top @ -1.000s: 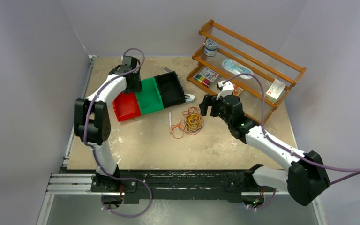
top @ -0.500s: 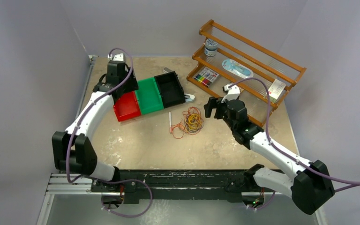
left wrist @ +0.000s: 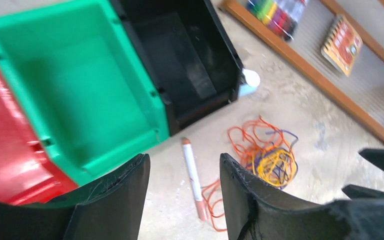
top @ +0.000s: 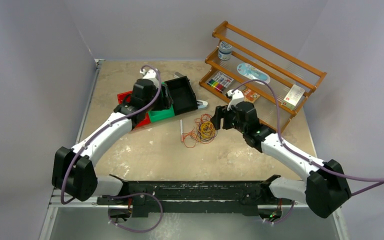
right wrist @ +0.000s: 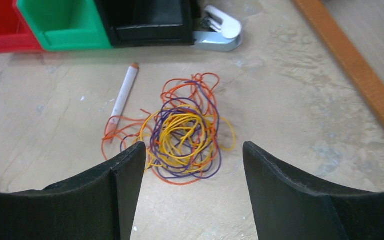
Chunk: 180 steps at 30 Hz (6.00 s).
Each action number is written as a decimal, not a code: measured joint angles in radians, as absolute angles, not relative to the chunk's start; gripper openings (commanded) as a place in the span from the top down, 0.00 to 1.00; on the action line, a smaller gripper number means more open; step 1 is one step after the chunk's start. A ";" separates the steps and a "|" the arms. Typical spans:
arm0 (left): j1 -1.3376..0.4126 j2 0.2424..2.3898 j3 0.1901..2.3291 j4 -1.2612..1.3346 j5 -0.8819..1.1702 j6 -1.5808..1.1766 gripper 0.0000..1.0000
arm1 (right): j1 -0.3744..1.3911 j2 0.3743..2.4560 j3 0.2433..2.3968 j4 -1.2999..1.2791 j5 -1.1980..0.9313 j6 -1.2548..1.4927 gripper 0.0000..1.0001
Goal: Untangle the cables
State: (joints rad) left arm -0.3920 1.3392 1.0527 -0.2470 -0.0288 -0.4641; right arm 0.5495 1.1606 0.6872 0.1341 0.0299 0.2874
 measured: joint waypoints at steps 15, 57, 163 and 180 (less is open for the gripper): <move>-0.592 1.462 0.960 -0.138 0.049 -0.494 0.52 | 0.550 1.331 0.789 0.091 -0.048 0.246 0.30; -0.716 1.686 0.930 -0.120 -0.008 -0.329 0.95 | 0.550 1.372 0.789 0.104 -0.119 0.245 0.31; -0.716 1.201 1.294 -0.310 0.266 -0.321 1.00 | 0.550 1.083 0.450 1.149 -0.587 -0.079 0.89; -0.645 1.196 1.259 -0.325 0.006 -0.400 1.00 | 0.566 0.963 0.449 1.115 -0.322 0.029 1.00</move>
